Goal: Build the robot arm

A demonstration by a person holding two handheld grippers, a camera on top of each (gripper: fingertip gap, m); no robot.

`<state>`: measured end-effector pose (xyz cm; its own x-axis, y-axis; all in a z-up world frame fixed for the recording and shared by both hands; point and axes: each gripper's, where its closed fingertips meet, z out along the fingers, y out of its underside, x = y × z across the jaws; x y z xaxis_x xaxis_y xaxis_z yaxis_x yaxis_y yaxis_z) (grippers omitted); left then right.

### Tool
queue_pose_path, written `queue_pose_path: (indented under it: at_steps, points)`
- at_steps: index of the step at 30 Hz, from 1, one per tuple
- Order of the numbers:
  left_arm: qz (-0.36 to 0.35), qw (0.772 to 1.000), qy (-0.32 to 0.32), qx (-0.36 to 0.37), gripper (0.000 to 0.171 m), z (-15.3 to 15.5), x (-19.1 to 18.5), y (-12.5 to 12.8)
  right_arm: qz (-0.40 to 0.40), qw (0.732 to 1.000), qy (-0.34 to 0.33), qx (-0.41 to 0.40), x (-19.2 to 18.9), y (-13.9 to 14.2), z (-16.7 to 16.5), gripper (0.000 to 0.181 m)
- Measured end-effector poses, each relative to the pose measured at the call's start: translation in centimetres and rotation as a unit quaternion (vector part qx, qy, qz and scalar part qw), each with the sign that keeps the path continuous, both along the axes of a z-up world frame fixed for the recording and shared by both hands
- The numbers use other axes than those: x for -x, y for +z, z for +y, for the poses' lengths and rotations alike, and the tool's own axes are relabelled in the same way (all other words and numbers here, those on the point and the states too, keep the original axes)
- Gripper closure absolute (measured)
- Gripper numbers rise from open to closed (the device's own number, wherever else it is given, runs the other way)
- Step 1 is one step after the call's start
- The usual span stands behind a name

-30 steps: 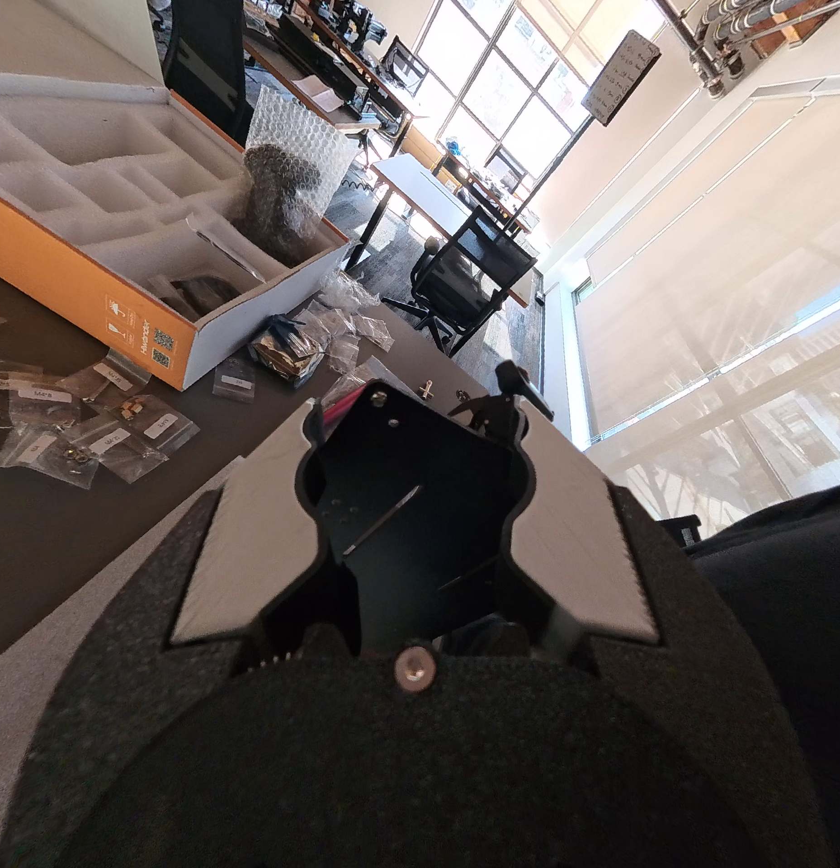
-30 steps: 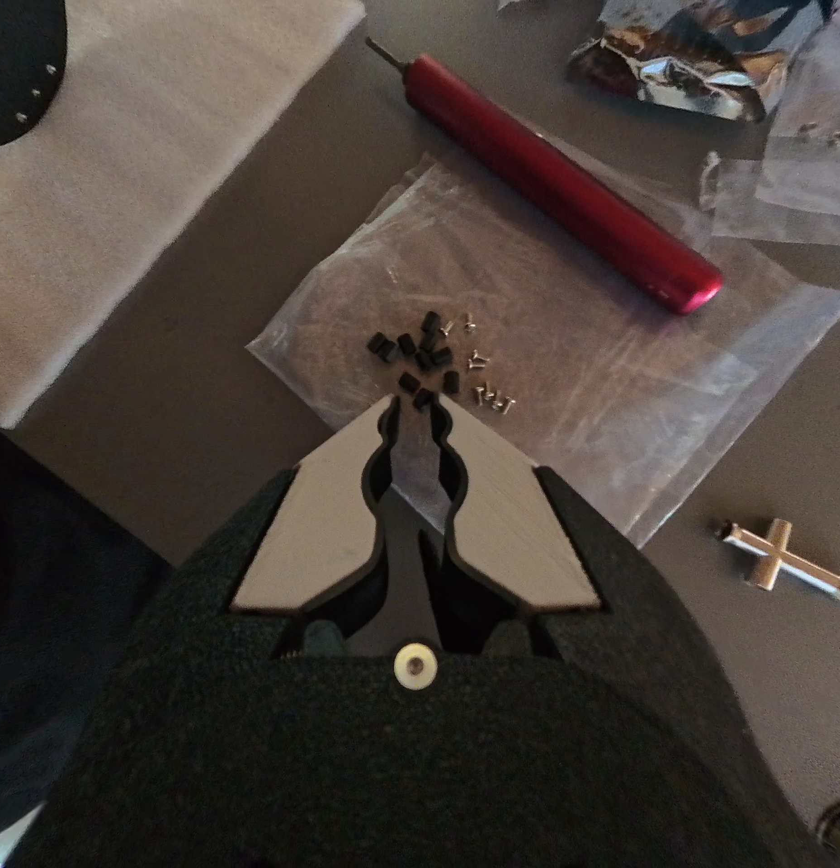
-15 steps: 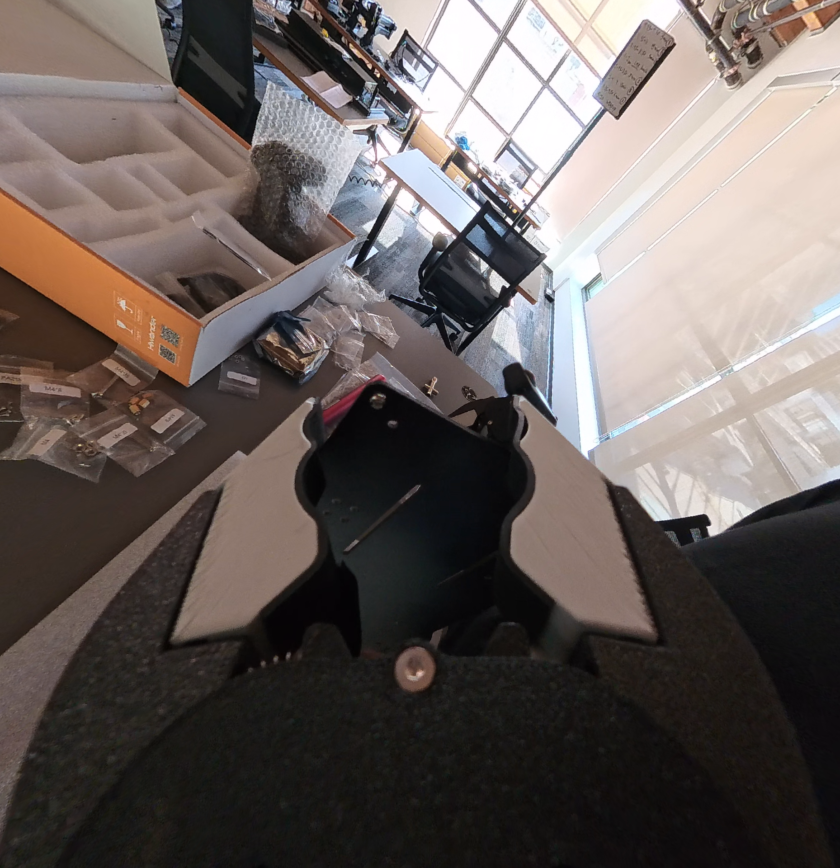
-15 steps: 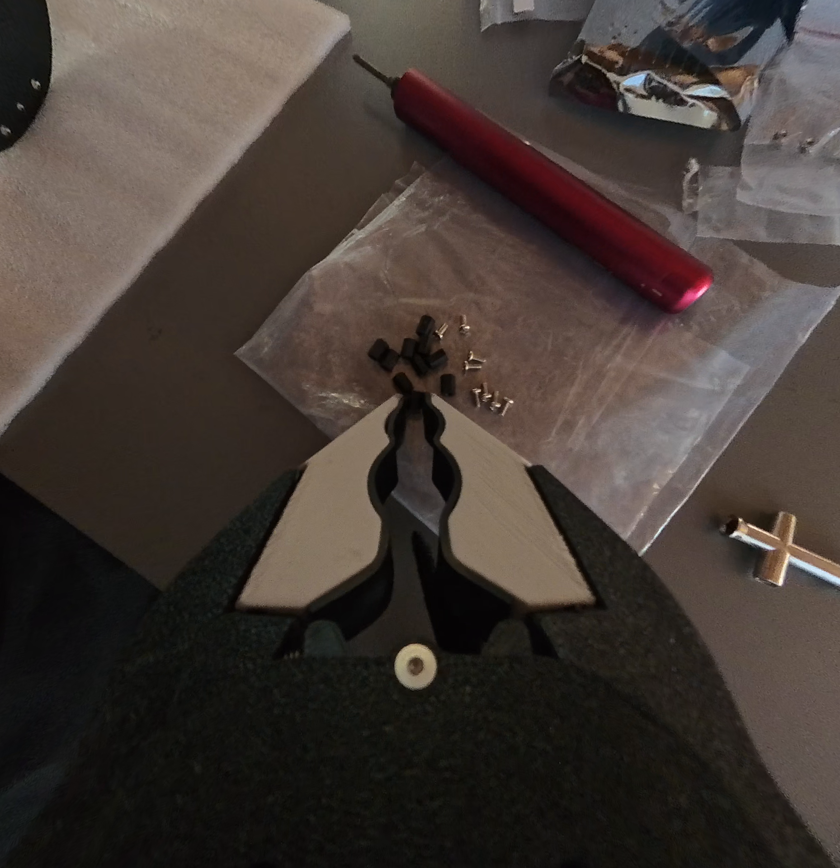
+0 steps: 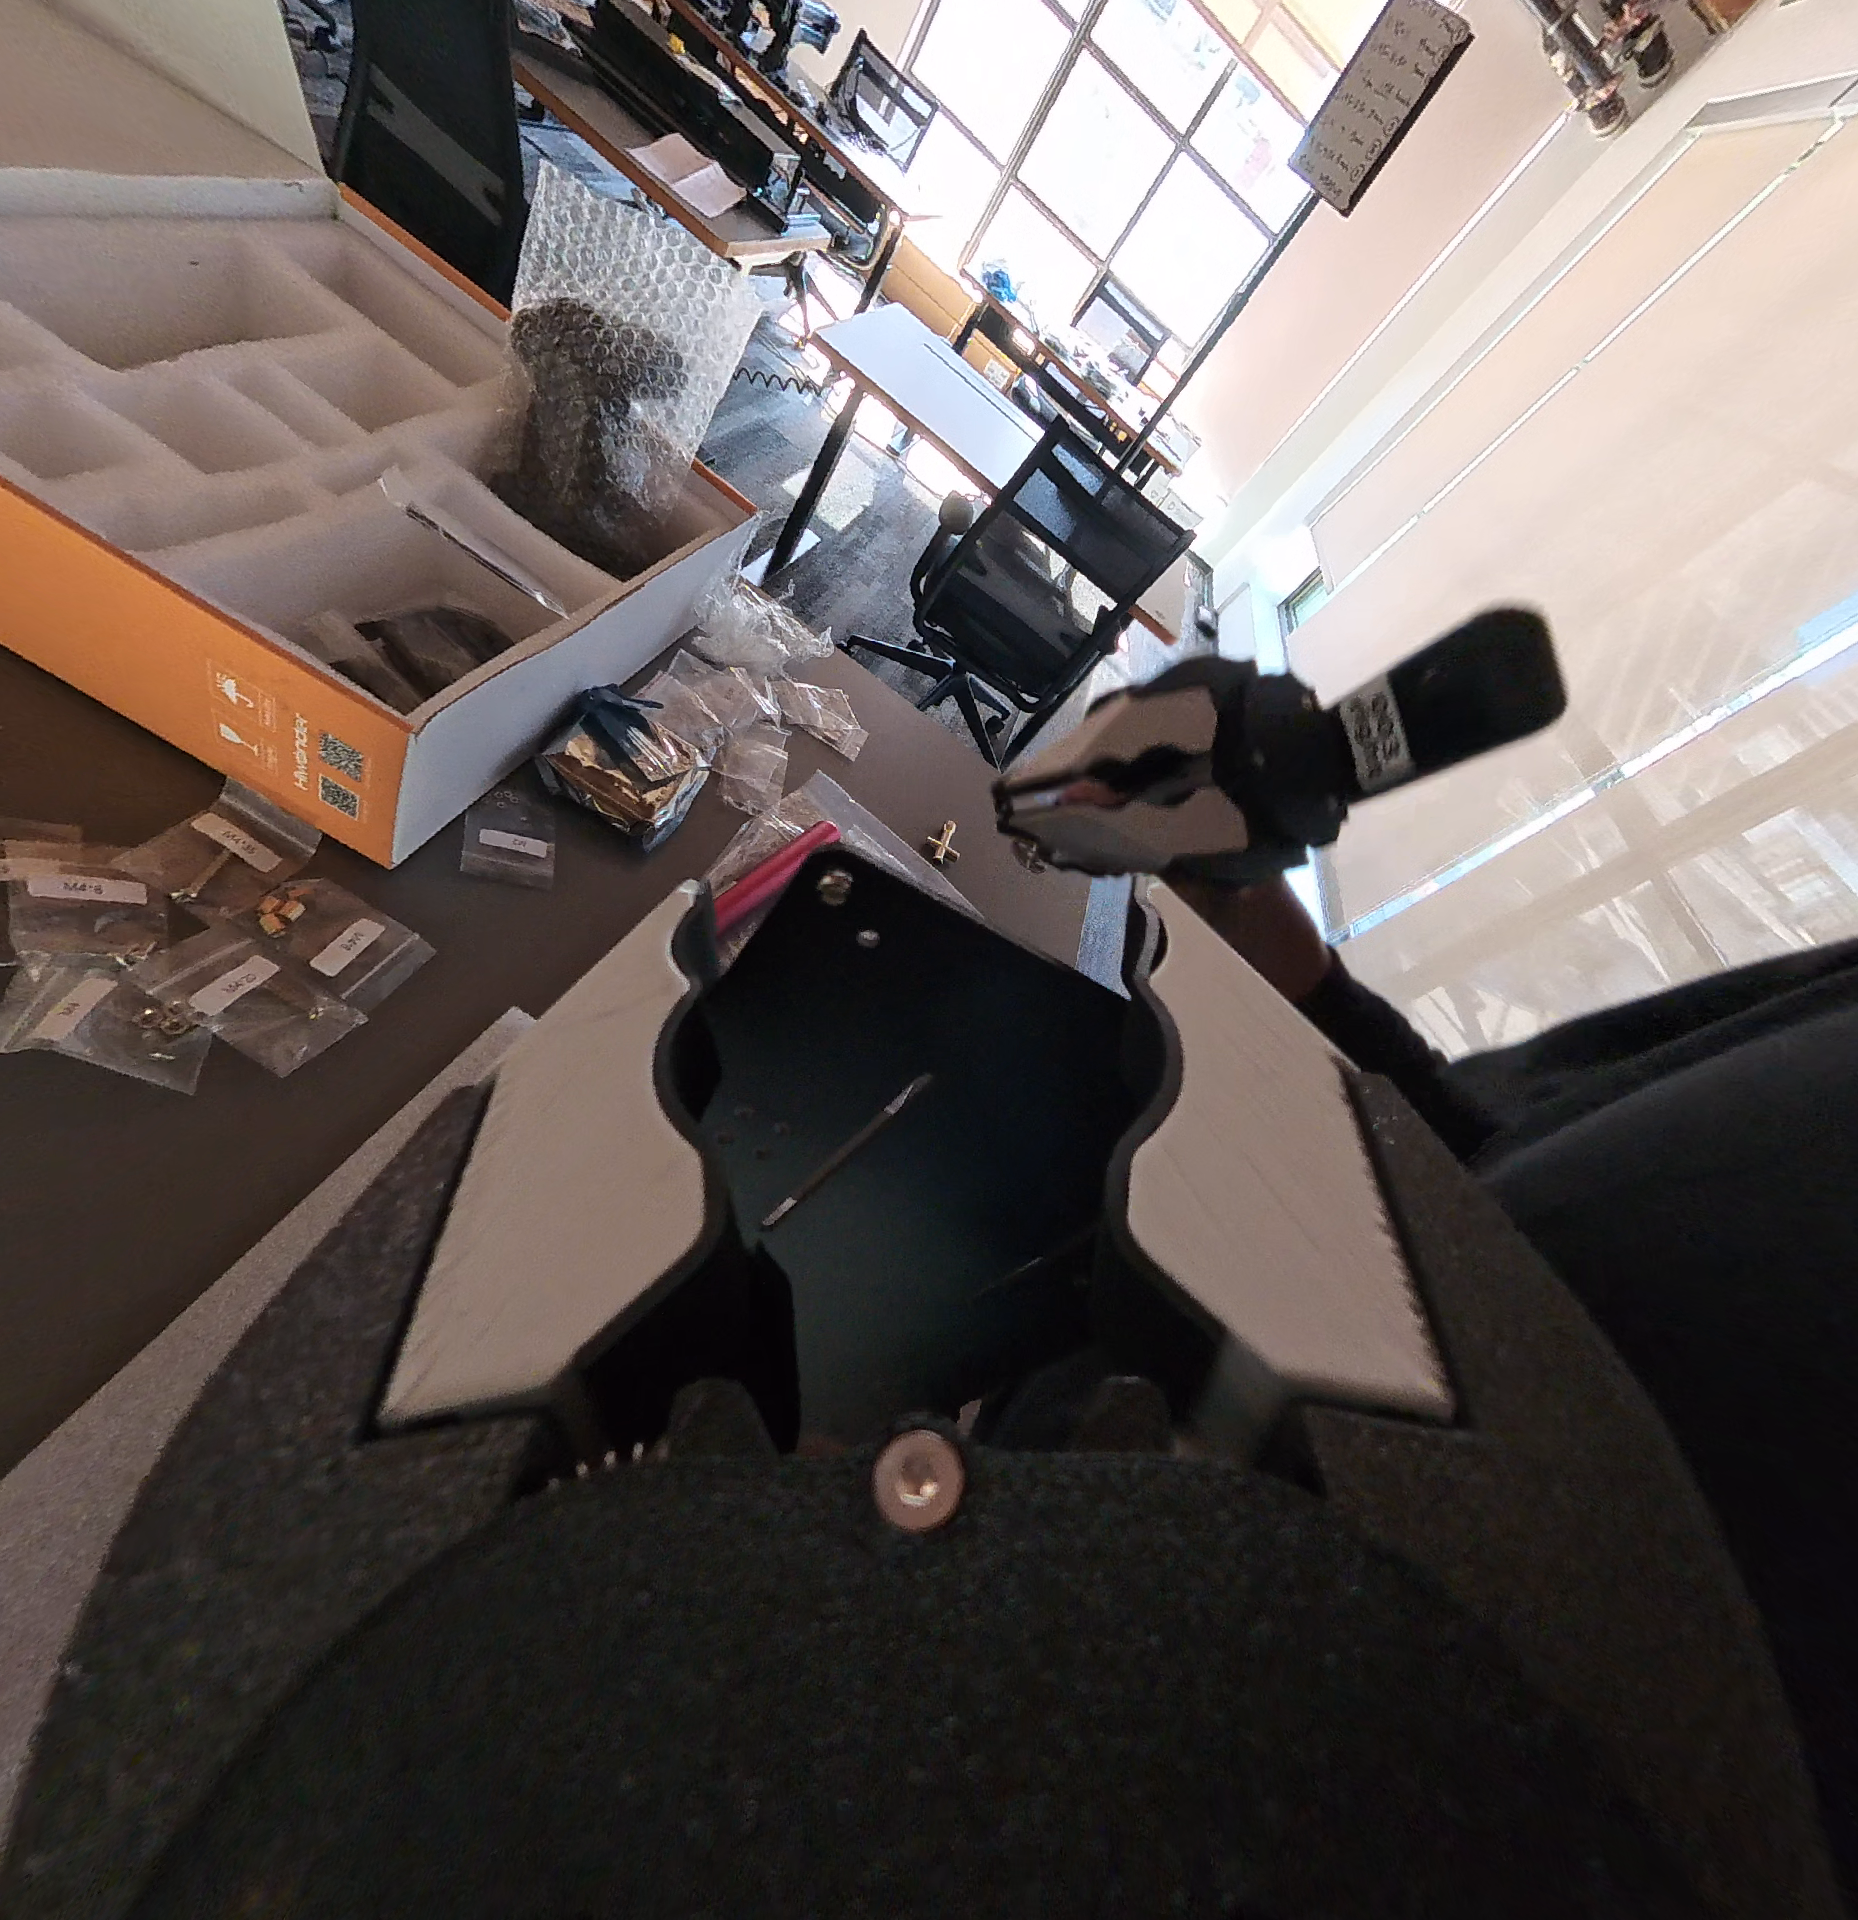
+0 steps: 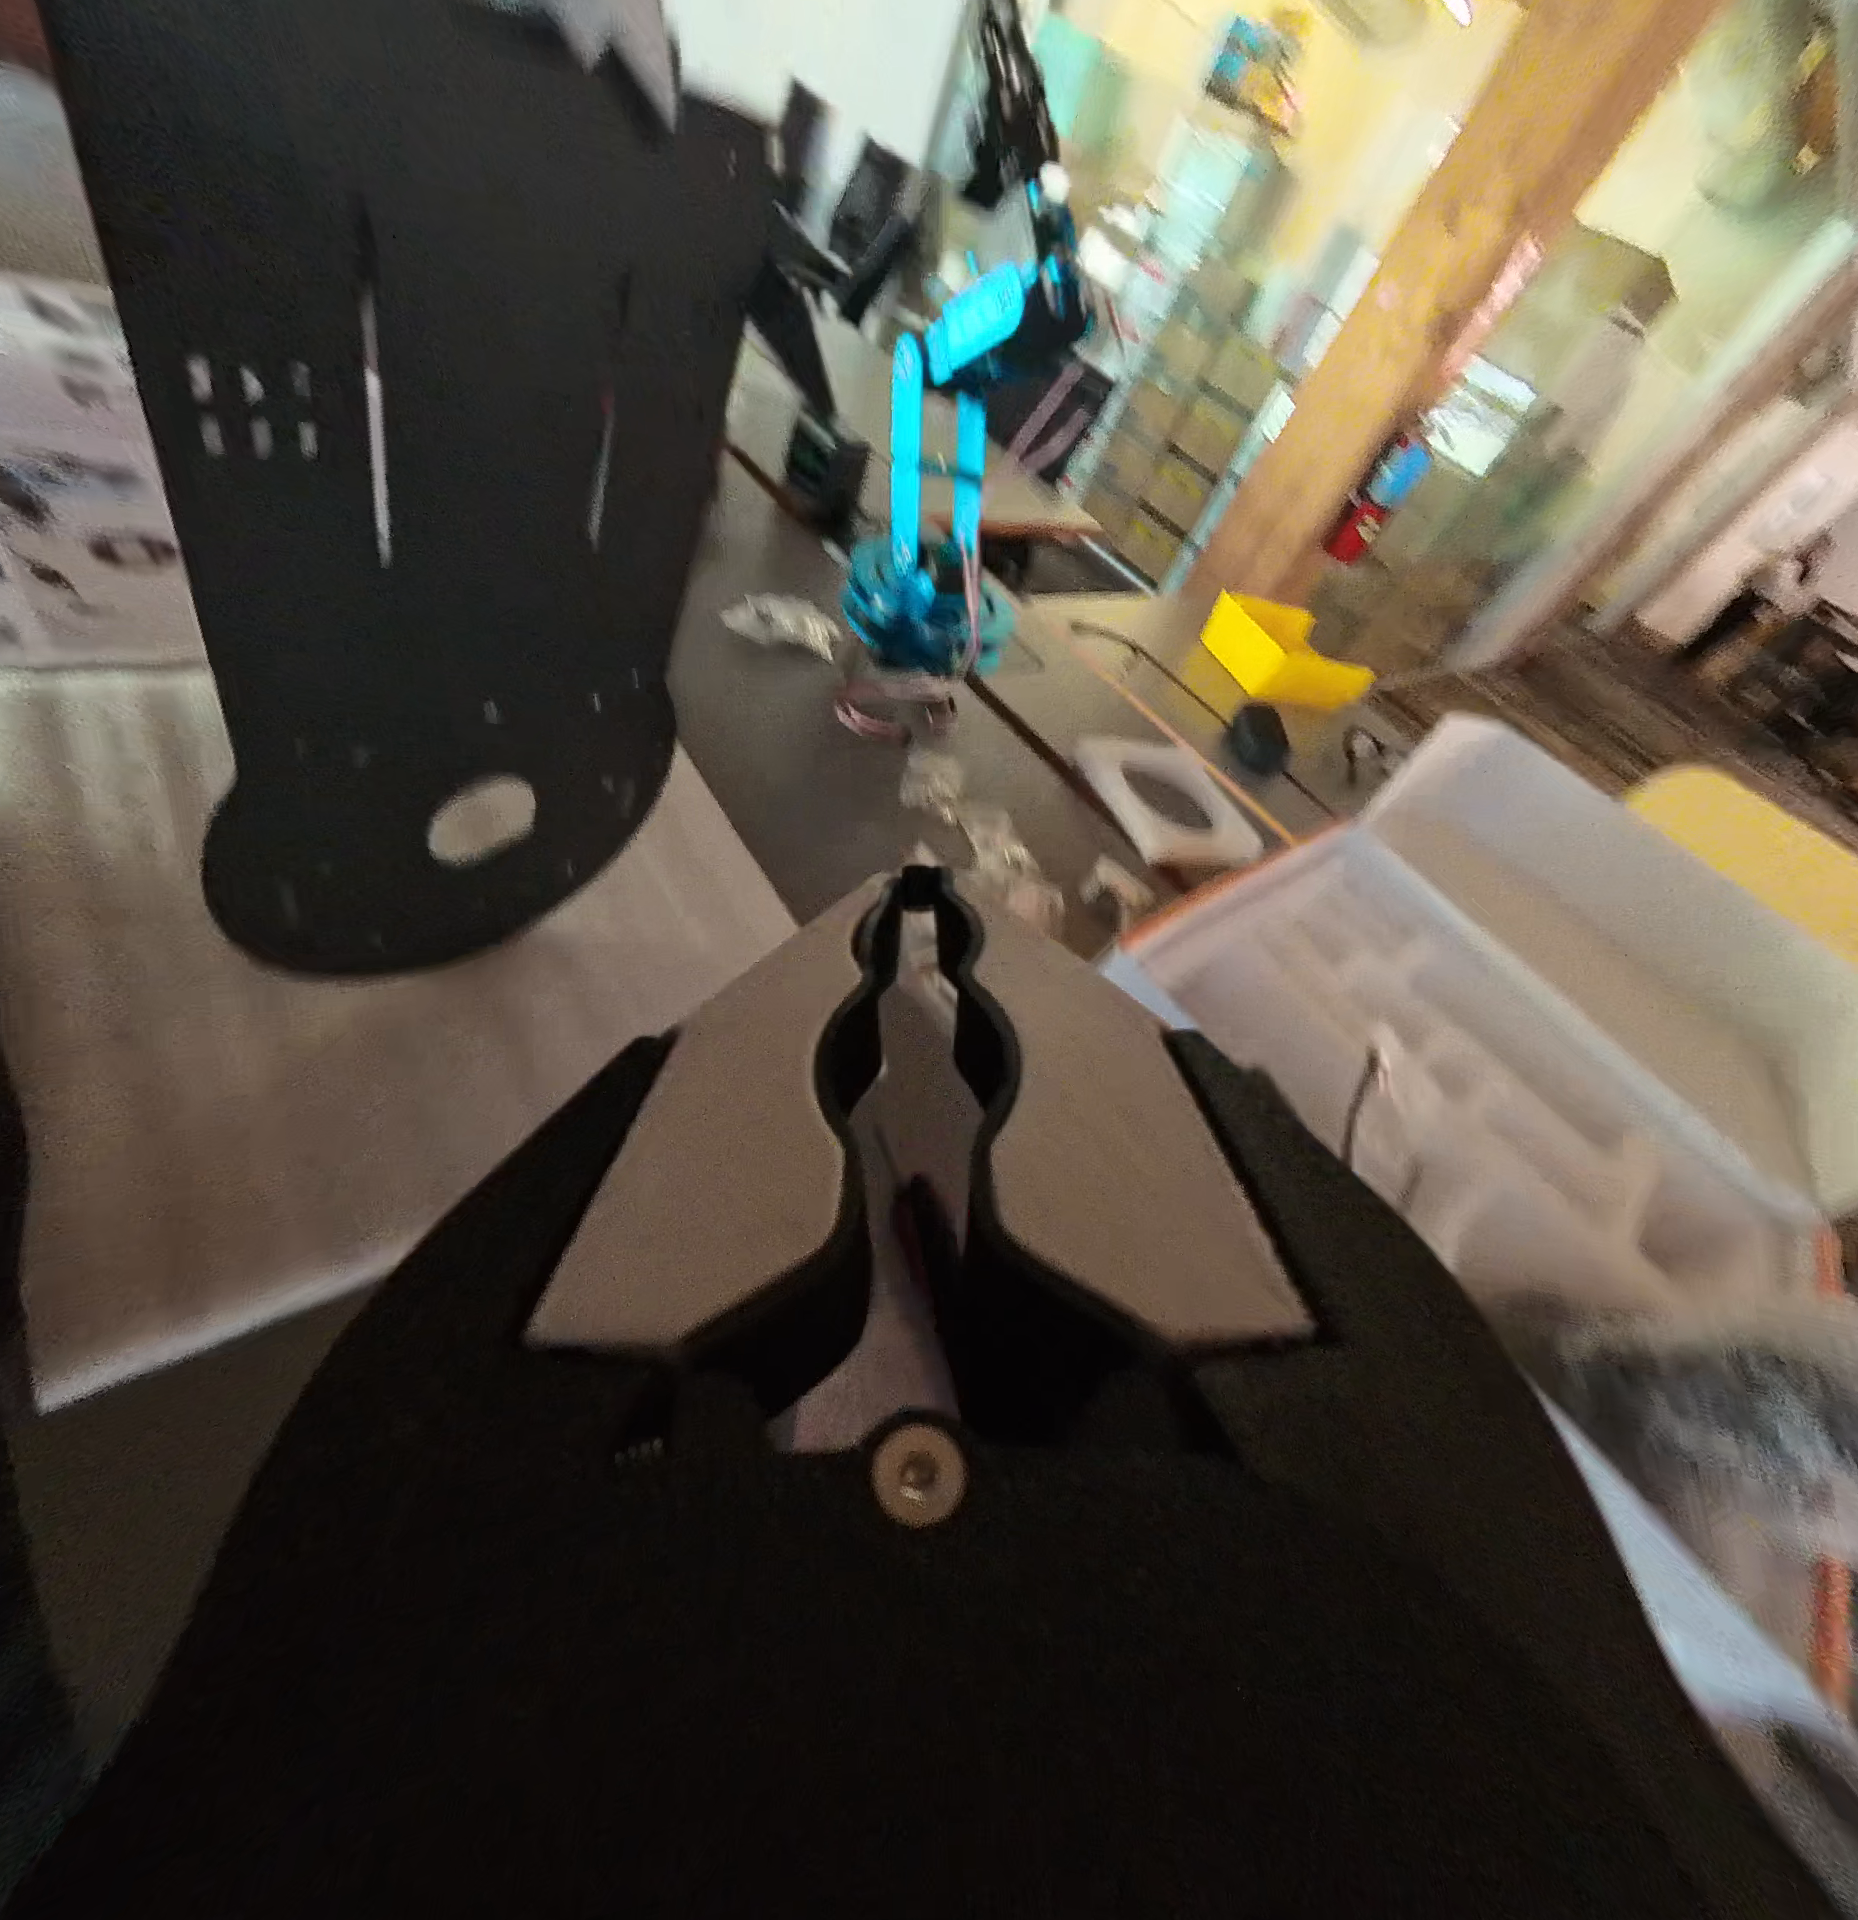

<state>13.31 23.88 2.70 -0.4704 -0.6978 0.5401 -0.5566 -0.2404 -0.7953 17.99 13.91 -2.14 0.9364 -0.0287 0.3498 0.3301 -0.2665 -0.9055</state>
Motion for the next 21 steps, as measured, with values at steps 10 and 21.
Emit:
queue_pose_path:
  at_steps: [10,21]
  points:
    - [-0.007,1.0,-0.014,-0.023,0.095,-1.2,-0.1,0.0,-0.067,0.972,0.221,0.052,3.1,5.7,10.7,0.176]
    - [-0.007,0.999,-0.018,-0.029,0.095,-2.0,-0.4,-0.1,-0.105,0.948,0.291,0.078,4.7,6.6,12.3,0.176]
